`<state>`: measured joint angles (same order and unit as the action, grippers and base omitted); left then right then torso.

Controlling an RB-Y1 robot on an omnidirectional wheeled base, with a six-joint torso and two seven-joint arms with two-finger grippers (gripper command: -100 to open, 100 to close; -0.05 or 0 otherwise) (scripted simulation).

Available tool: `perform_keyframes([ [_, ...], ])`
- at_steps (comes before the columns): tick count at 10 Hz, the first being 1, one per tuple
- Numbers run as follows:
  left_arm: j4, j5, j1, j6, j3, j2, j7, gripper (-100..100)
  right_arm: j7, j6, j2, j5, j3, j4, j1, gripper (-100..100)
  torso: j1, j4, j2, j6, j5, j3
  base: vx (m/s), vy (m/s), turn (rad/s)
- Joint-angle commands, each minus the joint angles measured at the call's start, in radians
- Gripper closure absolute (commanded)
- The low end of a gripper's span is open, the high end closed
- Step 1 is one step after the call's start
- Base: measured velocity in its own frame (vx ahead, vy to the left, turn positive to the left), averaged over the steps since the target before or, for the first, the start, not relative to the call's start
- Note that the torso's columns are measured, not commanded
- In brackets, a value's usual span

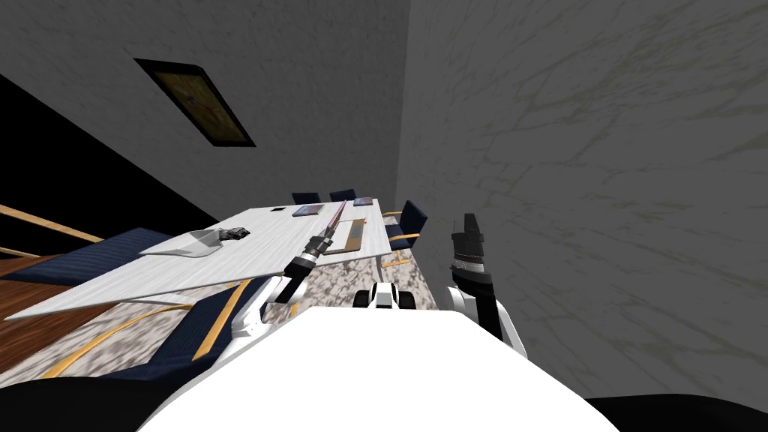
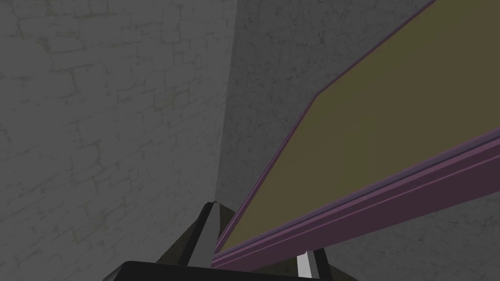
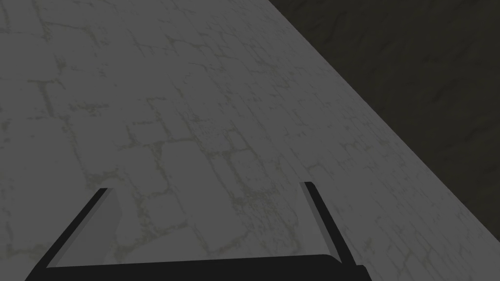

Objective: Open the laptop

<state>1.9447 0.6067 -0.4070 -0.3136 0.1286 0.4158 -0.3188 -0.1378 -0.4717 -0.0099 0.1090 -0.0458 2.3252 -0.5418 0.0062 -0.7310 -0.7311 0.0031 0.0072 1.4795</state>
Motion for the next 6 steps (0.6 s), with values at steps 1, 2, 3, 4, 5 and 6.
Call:
perform_keyframes([
  [1, -0.035, 0.055, -0.016, 0.006, -0.019, 0.008, -0.061, 100, 0.0, 0.0, 0.0, 0.0, 0.0, 0.0, 0.0, 0, -0.001, 0.001, 0.002, -0.001, -0.001, 0.001, 0.016, -0.058, -0.041],
  [2, -0.048, 0.074, -0.019, 0.006, -0.023, 0.01, -0.083, 100, 0.0, 0.0, 0.0, 0.0, 0.0, 0.0, 0.0, 0, -0.001, 0.002, 0.003, -0.002, 0.0, 0.002, 0.018, -0.056, -0.041],
  [3, -0.06, 0.092, -0.022, 0.005, -0.027, 0.011, -0.104, 100, 0.0, 0.0, 0.0, 0.0, 0.0, 0.0, 0.0, 0, 0.002, 0.003, 0.004, -0.003, 0.001, 0.002, 0.019, -0.056, -0.025],
  [4, -0.073, 0.111, -0.025, 0.004, -0.032, 0.013, -0.126, 100, 0.0, 0.0, 0.0, 0.0, 0.0, 0.0, 0.0, 0, 0.004, 0.002, 0.004, -0.003, 0.002, 0.003, 0.018, -0.052, -0.024],
  [5, -0.086, 0.13, -0.028, 0.004, -0.036, 0.014, -0.147, 100, 0.0, 0.0, 0.0, 0.0, 0.0, 0.0, 0.0, 0, 0.004, 0.003, 0.005, -0.003, 0.002, 0.003, 0.017, -0.05, -0.022],
  [6, -0.099, 0.149, -0.031, 0.003, -0.04, 0.016, -0.169, 100, 0.0, 0.0, 0.0, 0.0, 0.0, 0.0, 0.0, 0, 0.005, 0.004, 0.006, -0.002, 0.003, 0.004, 0.022, -0.046, -0.035],
])
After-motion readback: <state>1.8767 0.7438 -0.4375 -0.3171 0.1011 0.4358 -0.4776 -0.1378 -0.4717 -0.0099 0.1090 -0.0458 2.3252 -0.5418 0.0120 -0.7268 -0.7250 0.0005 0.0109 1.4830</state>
